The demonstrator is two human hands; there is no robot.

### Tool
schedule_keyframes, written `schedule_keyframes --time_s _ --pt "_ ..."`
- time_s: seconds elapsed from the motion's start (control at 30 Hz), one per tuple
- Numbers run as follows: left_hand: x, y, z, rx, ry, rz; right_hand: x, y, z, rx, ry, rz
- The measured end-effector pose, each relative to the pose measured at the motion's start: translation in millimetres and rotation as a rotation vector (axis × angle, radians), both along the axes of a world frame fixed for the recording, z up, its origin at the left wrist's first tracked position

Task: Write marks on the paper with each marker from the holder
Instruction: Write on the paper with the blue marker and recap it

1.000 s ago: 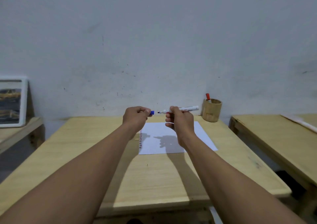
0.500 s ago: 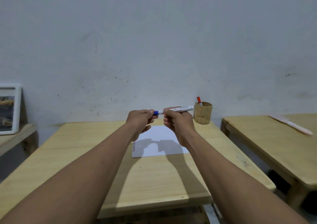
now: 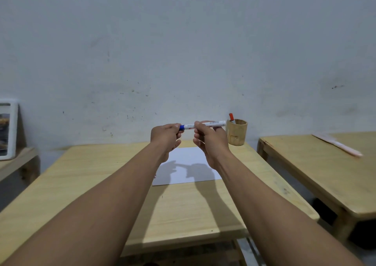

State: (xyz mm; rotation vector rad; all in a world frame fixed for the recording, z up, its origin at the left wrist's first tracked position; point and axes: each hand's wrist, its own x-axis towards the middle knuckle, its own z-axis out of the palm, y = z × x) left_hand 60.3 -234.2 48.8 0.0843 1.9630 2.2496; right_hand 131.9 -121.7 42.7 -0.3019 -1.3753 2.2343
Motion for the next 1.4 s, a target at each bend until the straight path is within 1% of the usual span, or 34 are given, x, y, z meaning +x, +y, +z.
schedule_keyframes --time_s 0.07,0.1,0.13,0.23,0.33,0.43,0.53,0.63,0.8,0.97,1.13,1.27,1.4 --pt "-2.0 -1.1 3.5 0.007 0.014 0.014 2.1 4.3 3.3 -0.138 0.013 0.035" --pt "-3.0 -2.2 5.9 0.008 0.029 0.019 3.7 7.1 4.8 -0.178 0.008 0.057" --pt "-4.5 -4.0 8.2 0.006 0.048 0.027 5.4 10.5 5.3 -0.161 -0.013 0.081" --pt "-11.9 -8.2 15.7 -0.031 0.127 0.053 9.8 23.9 1.6 0.103 -0.130 0.158" --pt "-15.5 -8.5 24.9 -0.162 0.290 0.058 12.1 33.4 -2.5 0.382 -0.228 0.174" --pt "-13.4 1.4 33.9 -0.265 0.439 -0.001 8.5 41.5 -2.7 0.564 -0.237 0.134" --pt "-13.1 17.9 39.4 -0.325 0.525 -0.034 2.8 52.3 0.0 0.697 -0.231 0.105" --pt "-19.4 38.9 40.2 -0.321 0.535 -0.059 -0.9 70.8 7.3 0.780 -0.229 0.037" --pt "-36.0 83.2 30.9 -0.327 0.501 -0.117 -19.9 120.9 8.8 0.810 -0.254 -0.099" --pt "-53.2 137.7 0.2 -0.481 0.461 -0.177 -49.8 182.2 10.3 0.870 -0.283 -0.316" --pt "-71.5 195.2 -39.9 -0.580 0.371 -0.296 -85.0 228.4 9.2 0.922 -0.320 -0.448" --pt "-84.5 235.5 -65.3 -0.620 0.375 -0.315 -104.6 254.3 5.3 0.948 -0.343 -0.505" --pt "-90.1 258.4 -77.8 -0.647 0.418 -0.293 -119.6 271.7 -9.8 1.012 -0.430 -0.500"
